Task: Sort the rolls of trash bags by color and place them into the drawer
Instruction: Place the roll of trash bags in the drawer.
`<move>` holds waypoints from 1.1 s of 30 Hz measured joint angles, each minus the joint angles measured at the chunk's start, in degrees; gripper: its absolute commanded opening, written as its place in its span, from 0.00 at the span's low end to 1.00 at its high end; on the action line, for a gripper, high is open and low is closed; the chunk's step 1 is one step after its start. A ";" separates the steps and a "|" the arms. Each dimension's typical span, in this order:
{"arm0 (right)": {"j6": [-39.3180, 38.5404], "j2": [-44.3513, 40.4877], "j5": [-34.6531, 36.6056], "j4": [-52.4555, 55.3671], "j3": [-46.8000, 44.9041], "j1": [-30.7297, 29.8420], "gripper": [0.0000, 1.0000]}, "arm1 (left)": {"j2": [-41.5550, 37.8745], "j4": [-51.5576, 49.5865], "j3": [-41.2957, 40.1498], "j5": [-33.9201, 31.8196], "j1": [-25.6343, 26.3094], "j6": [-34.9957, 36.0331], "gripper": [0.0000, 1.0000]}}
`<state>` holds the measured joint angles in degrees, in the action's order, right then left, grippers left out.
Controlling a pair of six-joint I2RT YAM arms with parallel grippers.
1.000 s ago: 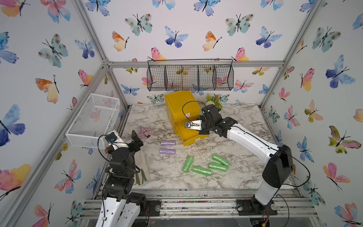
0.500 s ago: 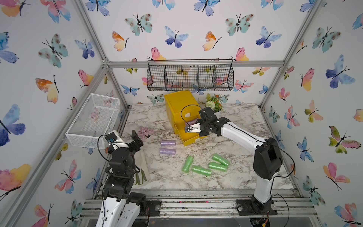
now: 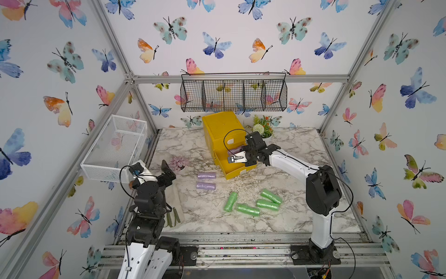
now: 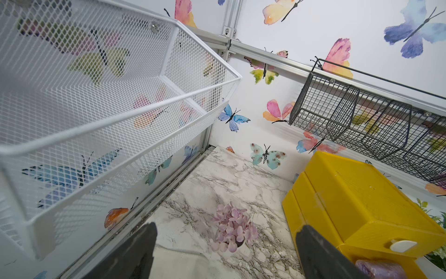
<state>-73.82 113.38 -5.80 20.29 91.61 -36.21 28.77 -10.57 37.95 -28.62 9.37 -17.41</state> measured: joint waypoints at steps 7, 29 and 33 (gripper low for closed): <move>-1.05 0.63 -1.33 -1.57 0.02 0.68 0.21 | 0.07 0.00 0.00 0.02 -0.04 0.00 0.95; -1.81 2.25 -1.70 -4.31 1.27 0.98 0.39 | 0.28 -0.02 0.00 0.02 -0.42 0.00 0.95; -1.81 2.25 -1.70 -4.74 1.27 0.98 0.40 | 0.28 -0.02 0.00 0.02 -0.42 0.00 0.95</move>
<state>-75.64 115.63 -7.51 15.55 92.88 -35.22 29.06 -10.59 37.95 -28.60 8.95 -17.41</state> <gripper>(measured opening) 0.394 0.954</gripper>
